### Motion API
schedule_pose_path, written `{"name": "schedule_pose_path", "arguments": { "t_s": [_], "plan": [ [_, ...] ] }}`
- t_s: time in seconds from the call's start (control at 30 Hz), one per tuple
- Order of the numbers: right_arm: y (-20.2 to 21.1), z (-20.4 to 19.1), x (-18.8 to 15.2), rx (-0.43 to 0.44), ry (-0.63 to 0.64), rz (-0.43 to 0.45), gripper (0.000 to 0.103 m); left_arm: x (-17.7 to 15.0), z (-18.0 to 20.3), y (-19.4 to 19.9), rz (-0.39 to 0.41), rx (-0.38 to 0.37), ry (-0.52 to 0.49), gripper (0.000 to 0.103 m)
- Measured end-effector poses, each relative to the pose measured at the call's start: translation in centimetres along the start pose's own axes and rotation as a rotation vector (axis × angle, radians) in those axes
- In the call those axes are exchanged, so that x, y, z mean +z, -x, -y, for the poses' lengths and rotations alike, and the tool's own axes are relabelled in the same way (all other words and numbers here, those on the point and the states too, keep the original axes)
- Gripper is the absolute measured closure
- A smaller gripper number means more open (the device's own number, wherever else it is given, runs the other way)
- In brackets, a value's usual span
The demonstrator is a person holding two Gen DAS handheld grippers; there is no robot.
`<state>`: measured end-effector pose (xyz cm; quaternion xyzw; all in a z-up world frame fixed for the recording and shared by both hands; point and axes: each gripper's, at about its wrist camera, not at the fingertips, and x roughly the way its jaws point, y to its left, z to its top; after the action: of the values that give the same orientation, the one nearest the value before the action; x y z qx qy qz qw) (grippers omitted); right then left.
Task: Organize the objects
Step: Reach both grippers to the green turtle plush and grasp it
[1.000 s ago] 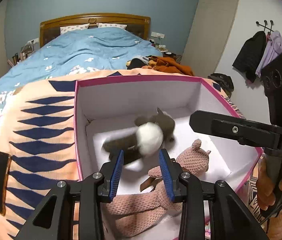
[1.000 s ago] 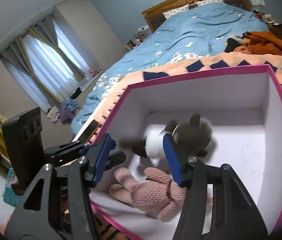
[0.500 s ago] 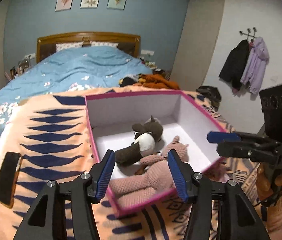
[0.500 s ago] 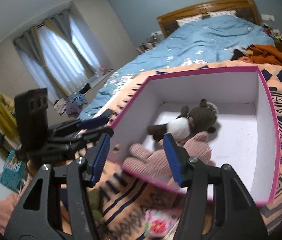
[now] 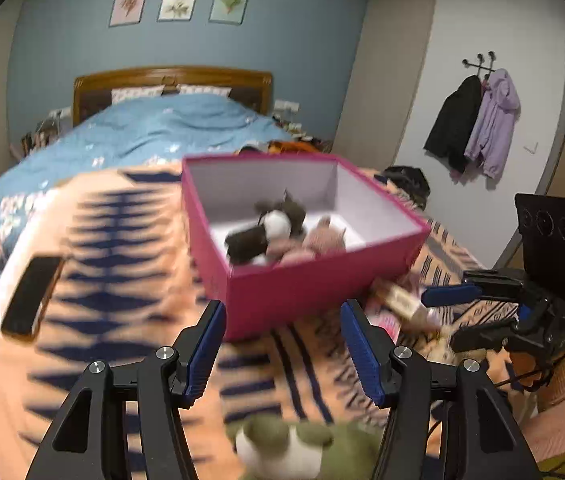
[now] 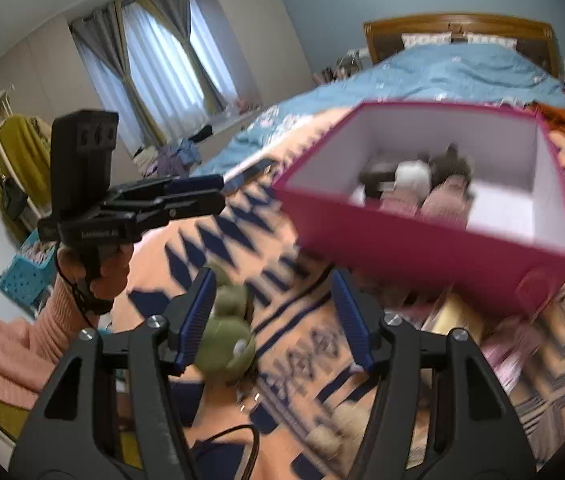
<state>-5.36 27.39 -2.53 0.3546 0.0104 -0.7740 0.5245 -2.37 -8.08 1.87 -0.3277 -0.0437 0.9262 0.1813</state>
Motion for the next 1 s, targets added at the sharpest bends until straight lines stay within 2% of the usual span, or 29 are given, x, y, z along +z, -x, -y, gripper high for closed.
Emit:
{"name": "schedule_pose_path", "arguments": {
  "t_s": [0.2, 0.3, 0.63, 0.8, 1.0],
  "plan": [
    [-3.5, -1.4, -3.4, 0.07, -0.019, -0.112, 0.041, -3.8, -1.3, -0.5, -0.048, 0.013, 0.09, 0.042],
    [-5.2, -2.4, -4.7, 0.077, -0.006, -0.16, 0.041, -4.9, -1.7, -0.4, -0.059, 0.014, 0.113, 0.042],
    [-8.2, -3.0, -6.4, 0.1, -0.041, -0.232, 0.04, -7.2, -2.3, -1.2, -0.099, -0.005, 0.169, 0.042],
    [-9.5, -2.9, -6.8, 0.103, -0.058, -0.24, 0.043, -7.8, -2.8, -1.6, -0.111, -0.022, 0.193, 0.042],
    [-7.6, -1.3, -5.8, 0.118, -0.093, -0.174, 0.047, -8.1, -3.2, -2.1, -0.116, -0.085, 0.238, 0.042]
  ]
}}
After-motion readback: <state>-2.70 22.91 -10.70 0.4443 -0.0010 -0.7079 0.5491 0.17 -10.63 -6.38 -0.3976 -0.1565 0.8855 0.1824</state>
